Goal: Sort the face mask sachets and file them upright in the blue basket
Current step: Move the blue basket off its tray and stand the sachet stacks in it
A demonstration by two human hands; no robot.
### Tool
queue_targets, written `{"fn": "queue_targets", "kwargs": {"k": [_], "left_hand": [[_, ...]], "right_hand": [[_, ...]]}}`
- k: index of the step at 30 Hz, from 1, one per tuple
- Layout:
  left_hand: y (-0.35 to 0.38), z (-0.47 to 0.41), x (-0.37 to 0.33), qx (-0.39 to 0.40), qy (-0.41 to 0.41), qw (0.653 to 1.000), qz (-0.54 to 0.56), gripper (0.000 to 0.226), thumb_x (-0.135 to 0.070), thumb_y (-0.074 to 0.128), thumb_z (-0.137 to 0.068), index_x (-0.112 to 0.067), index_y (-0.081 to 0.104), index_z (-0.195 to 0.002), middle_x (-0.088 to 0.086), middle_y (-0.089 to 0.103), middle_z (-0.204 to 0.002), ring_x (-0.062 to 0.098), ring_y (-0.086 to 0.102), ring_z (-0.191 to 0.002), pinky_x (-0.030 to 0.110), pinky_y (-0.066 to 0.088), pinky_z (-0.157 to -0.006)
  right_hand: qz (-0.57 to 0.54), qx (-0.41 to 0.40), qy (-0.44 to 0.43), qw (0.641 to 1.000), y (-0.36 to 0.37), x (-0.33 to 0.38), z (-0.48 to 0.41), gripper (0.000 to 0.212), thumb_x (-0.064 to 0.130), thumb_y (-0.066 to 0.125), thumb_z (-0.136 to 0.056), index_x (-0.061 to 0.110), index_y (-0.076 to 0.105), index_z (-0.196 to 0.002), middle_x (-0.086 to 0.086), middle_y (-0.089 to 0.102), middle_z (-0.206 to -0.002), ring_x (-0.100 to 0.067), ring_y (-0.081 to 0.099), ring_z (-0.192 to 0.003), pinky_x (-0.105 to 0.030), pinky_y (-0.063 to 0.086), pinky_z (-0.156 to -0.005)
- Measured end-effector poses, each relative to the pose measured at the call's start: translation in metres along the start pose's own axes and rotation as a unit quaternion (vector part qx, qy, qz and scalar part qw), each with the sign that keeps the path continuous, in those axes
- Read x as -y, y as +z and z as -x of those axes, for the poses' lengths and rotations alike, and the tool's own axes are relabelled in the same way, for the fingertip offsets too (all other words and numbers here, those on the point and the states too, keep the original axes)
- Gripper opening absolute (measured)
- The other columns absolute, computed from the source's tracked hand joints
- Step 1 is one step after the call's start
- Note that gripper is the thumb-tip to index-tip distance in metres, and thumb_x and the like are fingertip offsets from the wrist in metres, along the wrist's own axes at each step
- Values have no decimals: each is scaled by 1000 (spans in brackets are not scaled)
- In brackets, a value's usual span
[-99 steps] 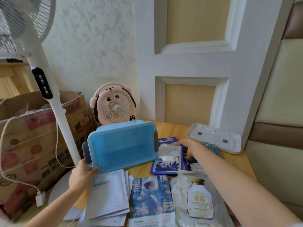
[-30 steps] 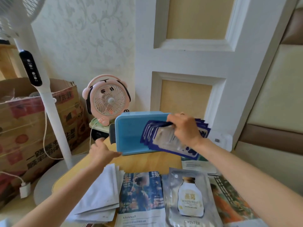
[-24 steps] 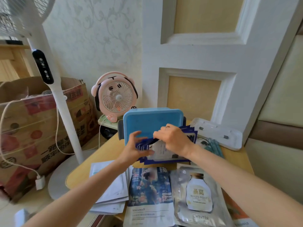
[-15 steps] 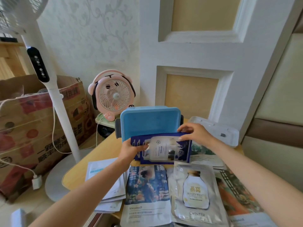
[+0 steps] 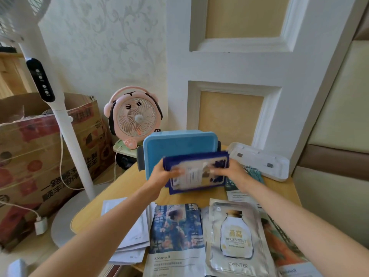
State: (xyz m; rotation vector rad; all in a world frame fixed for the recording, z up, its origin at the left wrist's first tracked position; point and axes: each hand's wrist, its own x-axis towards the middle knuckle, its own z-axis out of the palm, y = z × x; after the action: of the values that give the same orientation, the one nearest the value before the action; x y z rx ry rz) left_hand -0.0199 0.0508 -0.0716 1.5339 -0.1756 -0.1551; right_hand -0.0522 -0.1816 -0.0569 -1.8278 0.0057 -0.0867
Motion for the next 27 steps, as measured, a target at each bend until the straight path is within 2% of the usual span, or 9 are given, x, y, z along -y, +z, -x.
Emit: {"fn": "queue_targets", "kwargs": {"k": [1, 3, 5, 7, 10, 13, 18, 22, 27], "left_hand": [[1, 1, 11, 17, -26, 999, -22, 48, 3, 75, -71, -6, 57, -114, 6, 69, -103, 24, 65, -97, 28, 54, -71], [6, 6, 29, 10, -55, 998, -27, 47, 9, 73, -70, -5, 58, -112, 3, 69, -97, 27, 64, -100, 26, 53, -71], [12, 7, 29, -18, -46, 999, -3, 41, 11, 71, -72, -7, 58, -107, 0, 68, -91, 25, 64, -94, 25, 52, -69], [13, 3, 19, -38, -31, 999, 23, 40, 10, 71, -72, -8, 57, -106, 3, 68, -92, 23, 64, -89, 29, 54, -69], [9, -5, 15, -26, -38, 999, 28, 46, 5, 74, -71, -7, 56, -111, 9, 68, -104, 25, 65, -94, 37, 56, -78], [9, -3, 29, -12, -91, 996, -2, 53, 5, 75, -70, -4, 52, -117, 13, 66, -111, 26, 63, -100, 39, 54, -84], [7, -7, 28, -24, -87, 996, 21, 51, 5, 73, -71, -5, 52, -117, 14, 66, -111, 30, 63, -103, 48, 51, -91], [5, -5, 36, -9, -124, 992, 9, 54, 5, 76, -68, -4, 54, -116, 15, 67, -111, 30, 64, -102, 50, 51, -92], [6, -5, 34, -27, -86, 996, 8, 48, 3, 73, -74, -7, 52, -116, 9, 66, -109, 24, 63, -100, 38, 52, -87]], "right_hand": [[19, 25, 29, 999, 4, -9, 2, 39, 0, 75, -72, 11, 63, -108, -3, 69, -107, -13, 63, -99, -27, 48, -87], [14, 2, 63, 998, 14, -24, 3, 42, -6, 75, -69, 10, 64, -106, -9, 67, -112, -21, 60, -107, -34, 46, -96], [-22, -47, 61, 997, 19, -27, -2, 40, -10, 75, -68, 9, 65, -102, -12, 67, -112, -27, 59, -110, -42, 44, -101], [-44, -58, 54, 996, 15, -19, -9, 43, -11, 74, -68, 7, 64, -106, -12, 67, -111, -26, 60, -108, -43, 45, -99], [-29, -11, 56, 998, 6, -15, -16, 45, -9, 74, -68, 13, 64, -106, -7, 68, -111, -23, 60, -108, -40, 44, -100], [7, 20, 103, 994, 9, -31, -18, 50, -11, 73, -67, 6, 63, -113, -10, 68, -113, -25, 58, -111, -43, 39, -106], [-36, 13, 100, 994, 8, -36, -26, 48, -14, 71, -68, 3, 62, -112, -13, 68, -112, -25, 61, -109, -44, 44, -101], [30, 39, 129, 990, 10, -47, -30, 55, -4, 79, -60, 6, 63, -112, -7, 70, -109, -25, 60, -109, -45, 41, -104], [41, 6, 106, 994, 8, -43, -33, 56, -3, 78, -65, 6, 59, -116, -8, 67, -115, -23, 57, -114, -44, 40, -105]]}}
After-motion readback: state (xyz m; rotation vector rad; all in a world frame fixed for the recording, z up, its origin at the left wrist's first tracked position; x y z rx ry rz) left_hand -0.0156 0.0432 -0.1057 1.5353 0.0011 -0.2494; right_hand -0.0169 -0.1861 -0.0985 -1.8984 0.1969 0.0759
